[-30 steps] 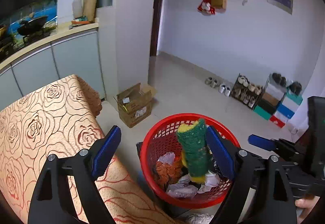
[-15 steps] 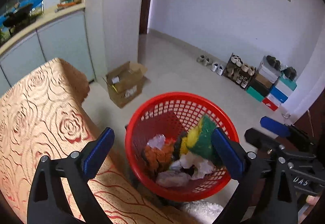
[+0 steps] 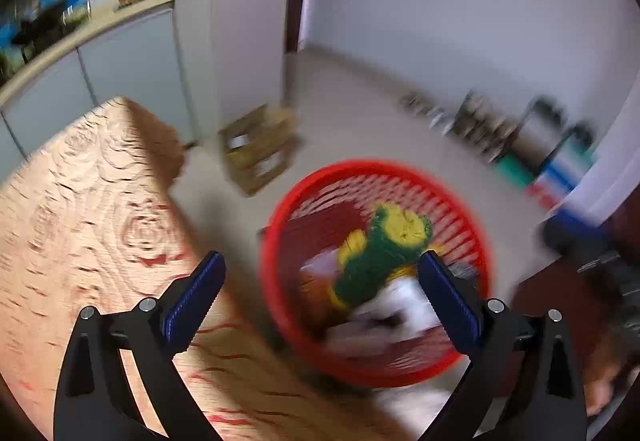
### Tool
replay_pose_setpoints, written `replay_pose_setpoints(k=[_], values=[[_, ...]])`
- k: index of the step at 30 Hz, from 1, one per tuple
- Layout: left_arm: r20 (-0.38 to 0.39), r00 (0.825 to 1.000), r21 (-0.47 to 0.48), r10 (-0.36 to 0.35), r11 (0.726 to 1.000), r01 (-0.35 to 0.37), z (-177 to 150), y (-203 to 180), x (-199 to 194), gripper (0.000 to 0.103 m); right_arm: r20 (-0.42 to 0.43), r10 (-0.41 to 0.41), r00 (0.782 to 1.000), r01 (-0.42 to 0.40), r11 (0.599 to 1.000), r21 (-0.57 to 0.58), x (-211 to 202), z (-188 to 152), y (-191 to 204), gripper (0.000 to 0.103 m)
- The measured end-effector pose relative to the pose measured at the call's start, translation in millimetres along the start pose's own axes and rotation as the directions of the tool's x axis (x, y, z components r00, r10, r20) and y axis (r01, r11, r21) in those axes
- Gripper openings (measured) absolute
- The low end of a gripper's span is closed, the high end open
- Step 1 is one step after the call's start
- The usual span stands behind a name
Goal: Collect trash
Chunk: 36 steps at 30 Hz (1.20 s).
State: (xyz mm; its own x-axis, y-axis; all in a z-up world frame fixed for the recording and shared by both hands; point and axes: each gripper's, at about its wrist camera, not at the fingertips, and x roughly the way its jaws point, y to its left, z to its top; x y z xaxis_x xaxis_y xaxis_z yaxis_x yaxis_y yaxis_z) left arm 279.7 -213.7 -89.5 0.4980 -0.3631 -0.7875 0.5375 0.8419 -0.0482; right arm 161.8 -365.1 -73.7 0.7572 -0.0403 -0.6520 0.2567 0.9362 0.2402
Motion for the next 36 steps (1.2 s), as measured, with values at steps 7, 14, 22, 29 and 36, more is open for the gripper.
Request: replay_pose_setpoints(k=[7, 14, 22, 29, 36], values=[[0.079, 0.996, 0.007, 0.034, 0.999, -0.034, -2.6, 11.3, -18.2, 0.093, -0.005, 0.015, 1.0, -0.015, 0.999, -0.034, 3.1, 3.1, 6.1, 0.067], [0.21, 0.97, -0.022, 0.121, 0.993, -0.119, -12.5, 17.5, -60.9, 0.094, 0.036, 0.042, 0.998, -0.039, 0.996, -0.081, -5.1, 2.1, 23.4, 0.067], [0.29, 0.934, -0.105, 0.211, 0.976, -0.188, -45.9, 25.5, -121.3, 0.094, 0.093, 0.081, 0.992, -0.068, 0.989, -0.133, -40.0, -14.6, 58.0, 0.086], [0.306, 0.885, -0.209, 0.35, 0.932, -0.296, -81.3, 37.4, -165.2, 0.094, 0.173, 0.095, 0.98, -0.06, 0.978, -0.2, -79.1, -30.1, 89.8, 0.096], [0.322, 0.845, -0.302, 0.428, 0.892, -0.337, -118.9, 43.7, -202.3, 0.094, 0.182, 0.096, 0.979, -0.056, 0.976, -0.211, -97.9, -47.7, 107.3, 0.096]])
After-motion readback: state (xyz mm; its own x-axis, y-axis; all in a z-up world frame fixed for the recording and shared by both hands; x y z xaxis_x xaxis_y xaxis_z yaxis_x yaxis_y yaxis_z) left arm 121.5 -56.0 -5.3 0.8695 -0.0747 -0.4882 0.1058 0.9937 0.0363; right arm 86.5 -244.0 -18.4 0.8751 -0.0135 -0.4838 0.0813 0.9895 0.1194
